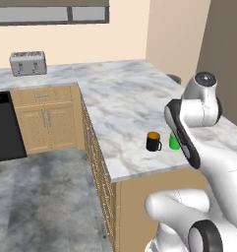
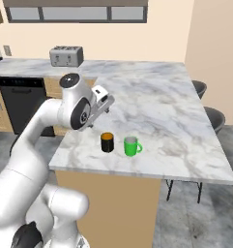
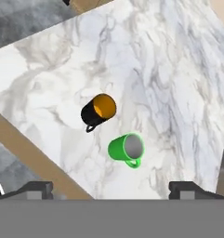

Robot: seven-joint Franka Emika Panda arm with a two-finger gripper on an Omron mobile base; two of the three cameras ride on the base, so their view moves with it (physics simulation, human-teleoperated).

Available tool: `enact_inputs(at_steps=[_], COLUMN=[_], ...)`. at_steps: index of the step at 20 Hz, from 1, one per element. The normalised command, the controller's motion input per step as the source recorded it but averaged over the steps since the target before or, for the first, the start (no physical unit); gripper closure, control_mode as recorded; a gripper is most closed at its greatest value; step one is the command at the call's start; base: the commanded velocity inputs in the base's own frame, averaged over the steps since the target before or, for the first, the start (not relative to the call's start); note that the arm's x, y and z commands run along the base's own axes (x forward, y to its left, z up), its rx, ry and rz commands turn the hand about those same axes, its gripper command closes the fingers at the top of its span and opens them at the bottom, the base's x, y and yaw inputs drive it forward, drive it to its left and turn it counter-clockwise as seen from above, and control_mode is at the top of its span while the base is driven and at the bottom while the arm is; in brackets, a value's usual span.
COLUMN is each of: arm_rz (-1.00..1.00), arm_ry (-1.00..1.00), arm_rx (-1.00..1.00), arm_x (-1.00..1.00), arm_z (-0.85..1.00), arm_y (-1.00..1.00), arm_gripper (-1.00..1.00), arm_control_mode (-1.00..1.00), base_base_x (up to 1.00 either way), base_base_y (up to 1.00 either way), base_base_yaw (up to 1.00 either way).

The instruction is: Clear the mugs and bowl far away from the sink.

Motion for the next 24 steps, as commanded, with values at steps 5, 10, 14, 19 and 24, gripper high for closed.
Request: enact_inputs(at_steps=[5,10,14,19,24], arm_rz=[0.22,0.24,0.13,0.0,0.0], arm_ry=[-0.07,-0.13,-0.02,0.0,0.0], arm_rx=[0.0,0.0,-0.01,0.0,0.0], arm_x=[-0.93,-1.0,-0.46,0.0,0.0], arm_z=[0.17,0.0,-0.01,0.0,0.0], arm_y=[0.07,0.11,0.21,0.0,0.0], arm_gripper=[-1.0,-1.0,-1.0,-1.0,-1.0], arm_control_mode=[-1.0,-1.0,1.0,1.0,1.0], base_base_x=[0.0,0.0,-0.34,-0.38,-0.29], base_base_y=[0.0,0.0,0.22,0.55,0.6], base_base_yaw=[0.0,0.0,0.18,0.57,0.77])
